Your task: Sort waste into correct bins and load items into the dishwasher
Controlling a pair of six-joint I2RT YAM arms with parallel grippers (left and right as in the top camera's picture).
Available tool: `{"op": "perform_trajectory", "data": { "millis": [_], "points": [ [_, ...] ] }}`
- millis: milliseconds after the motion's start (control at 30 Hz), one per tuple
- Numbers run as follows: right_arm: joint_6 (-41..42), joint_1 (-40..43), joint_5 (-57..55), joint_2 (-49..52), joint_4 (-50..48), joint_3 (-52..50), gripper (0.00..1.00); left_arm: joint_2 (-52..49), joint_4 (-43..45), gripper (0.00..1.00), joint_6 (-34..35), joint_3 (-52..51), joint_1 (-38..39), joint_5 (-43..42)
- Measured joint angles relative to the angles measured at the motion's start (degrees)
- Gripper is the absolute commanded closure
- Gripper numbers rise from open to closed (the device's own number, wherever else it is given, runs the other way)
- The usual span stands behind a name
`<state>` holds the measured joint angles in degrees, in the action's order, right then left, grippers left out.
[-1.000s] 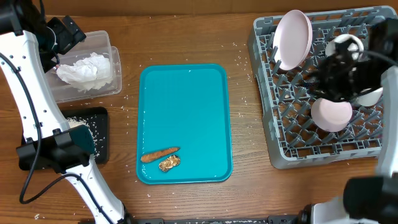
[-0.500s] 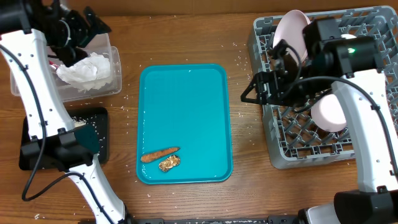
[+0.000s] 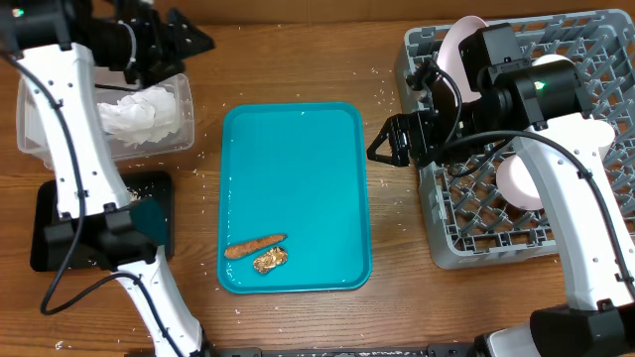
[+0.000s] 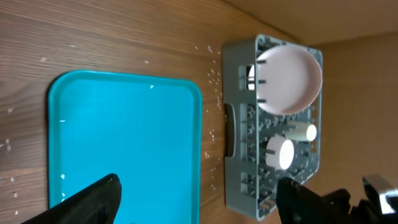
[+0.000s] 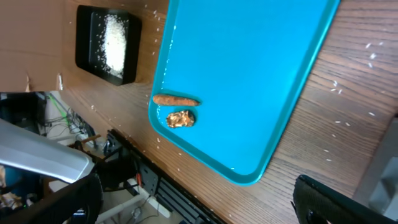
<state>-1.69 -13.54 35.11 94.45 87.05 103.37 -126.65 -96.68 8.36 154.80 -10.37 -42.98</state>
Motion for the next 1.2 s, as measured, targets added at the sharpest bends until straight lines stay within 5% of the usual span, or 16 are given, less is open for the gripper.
{"op": "perform_trajectory", "data": {
  "millis": [267,533,867,1200],
  "points": [
    [0.2,0.0,-3.7,0.0,-1.3,0.0,0.00,11.8,0.3,0.13,0.0,-10.8,9.1,18.2],
    [0.4,0.0,-5.4,0.0,-8.6,-0.1,0.00,30.9,-0.2,0.17,1.1,-41.9,14.6,27.7],
    [4.1,0.4,-16.3,0.0,-10.5,-0.2,0.00,30.4,6.6,0.16,4.1,-75.9,19.8,28.8],
    [12.9,6.9,-23.6,0.0,-10.3,-0.3,0.00,30.2,22.5,0.22,9.2,-86.6,19.8,35.3]
  ]
}}
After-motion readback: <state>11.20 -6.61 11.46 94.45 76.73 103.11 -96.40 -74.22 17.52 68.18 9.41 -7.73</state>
